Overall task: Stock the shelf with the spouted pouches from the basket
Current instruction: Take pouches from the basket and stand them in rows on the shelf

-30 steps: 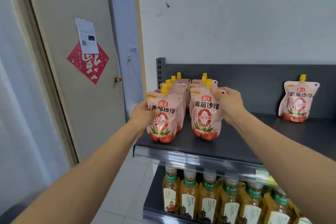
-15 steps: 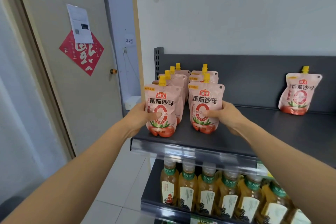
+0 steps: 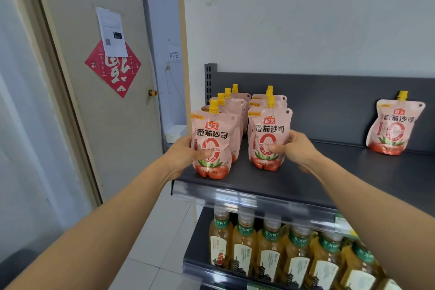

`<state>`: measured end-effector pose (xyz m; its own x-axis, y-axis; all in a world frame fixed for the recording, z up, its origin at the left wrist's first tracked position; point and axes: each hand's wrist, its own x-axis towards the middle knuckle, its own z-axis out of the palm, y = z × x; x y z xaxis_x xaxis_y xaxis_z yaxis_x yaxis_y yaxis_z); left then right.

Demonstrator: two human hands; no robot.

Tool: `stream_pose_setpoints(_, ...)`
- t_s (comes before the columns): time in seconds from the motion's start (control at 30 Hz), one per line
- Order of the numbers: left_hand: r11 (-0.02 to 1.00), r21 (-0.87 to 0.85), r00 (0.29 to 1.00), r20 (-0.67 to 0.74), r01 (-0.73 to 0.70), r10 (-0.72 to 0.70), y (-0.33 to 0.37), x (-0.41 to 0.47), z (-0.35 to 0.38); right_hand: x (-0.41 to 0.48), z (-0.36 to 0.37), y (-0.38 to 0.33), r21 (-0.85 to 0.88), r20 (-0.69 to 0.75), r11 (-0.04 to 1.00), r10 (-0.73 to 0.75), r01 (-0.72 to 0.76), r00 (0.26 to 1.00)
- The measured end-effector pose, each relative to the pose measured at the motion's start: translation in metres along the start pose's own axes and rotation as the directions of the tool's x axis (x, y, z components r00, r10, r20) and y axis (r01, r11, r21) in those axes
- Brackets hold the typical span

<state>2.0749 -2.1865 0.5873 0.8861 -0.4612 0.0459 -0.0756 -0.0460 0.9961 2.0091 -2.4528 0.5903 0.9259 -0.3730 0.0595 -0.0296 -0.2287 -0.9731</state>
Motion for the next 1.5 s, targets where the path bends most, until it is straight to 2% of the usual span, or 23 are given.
stream_pose_setpoints(0.3, 1.0, -0.003, 0.999, -0.032, 0.003, -0.003, 0.001, -0.002, 0.005, -0.003, 0.003, 0.001, -0.03, -0.002, 1.0, -0.009, 0.009, 1.0)
stream_pose_setpoints(0.57, 0.998, 0.066, 0.981, -0.194, -0.017, 0.03, 0.002, -0.014, 0.006, -0.01, 0.004, 0.007, -0.054, -0.082, 0.999, -0.009, 0.005, 0.997)
stream_pose_setpoints(0.7, 0.989, 0.147, 0.928, -0.363, -0.034, 0.086, 0.01, -0.027, 0.004, -0.022, 0.001, 0.009, -0.13, -0.161, 0.991, -0.052, 0.031, 0.986)
stream_pose_setpoints(0.8, 0.967, 0.24, 0.847, -0.492, -0.089, 0.2, 0.02, -0.042, 0.012, -0.042, -0.004, 0.005, -0.219, -0.252, 0.97, -0.159, 0.104, 0.955)
stream_pose_setpoints(0.87, 0.948, 0.272, 0.814, -0.506, -0.162, 0.285, 0.028, -0.056, 0.025, -0.063, -0.007, 0.002, -0.267, -0.271, 0.948, -0.244, 0.171, 0.931)
stream_pose_setpoints(0.93, 0.924, 0.304, 0.82, -0.451, -0.232, 0.354, 0.034, -0.07, 0.046, -0.088, -0.011, 0.002, -0.298, -0.256, 0.923, -0.324, 0.244, 0.911)
stream_pose_setpoints(1.0, 0.905, 0.327, 0.86, -0.34, -0.272, 0.381, 0.032, -0.084, 0.076, -0.119, -0.018, 0.007, -0.322, -0.227, 0.899, -0.379, 0.298, 0.897)
stream_pose_setpoints(1.13, 0.886, 0.36, 0.937, -0.075, -0.294, 0.342, 0.002, -0.111, 0.149, -0.18, -0.044, 0.042, -0.409, -0.164, 0.86, -0.398, 0.305, 0.903)
stream_pose_setpoints(1.23, 0.901, 0.378, 0.976, 0.129, -0.213, 0.177, -0.041, -0.128, 0.199, -0.221, -0.073, 0.084, -0.443, -0.118, 0.872, -0.286, 0.207, 0.951)
stream_pose_setpoints(1.3, 0.896, 0.421, 0.97, 0.242, -0.141, 0.039, -0.073, -0.138, 0.227, -0.243, -0.094, 0.118, -0.463, -0.092, 0.88, -0.166, 0.106, 0.982)
stream_pose_setpoints(1.4, 0.876, 0.481, 0.933, 0.329, -0.03, -0.148, -0.123, -0.15, 0.26, -0.269, -0.123, 0.173, -0.482, -0.057, 0.872, 0.066, -0.085, 0.996)
stream_pose_setpoints(1.5, 0.838, 0.542, 0.889, 0.353, 0.06, -0.293, -0.17, -0.161, 0.282, -0.287, -0.14, 0.222, -0.485, -0.048, 0.837, 0.264, -0.254, 0.963)
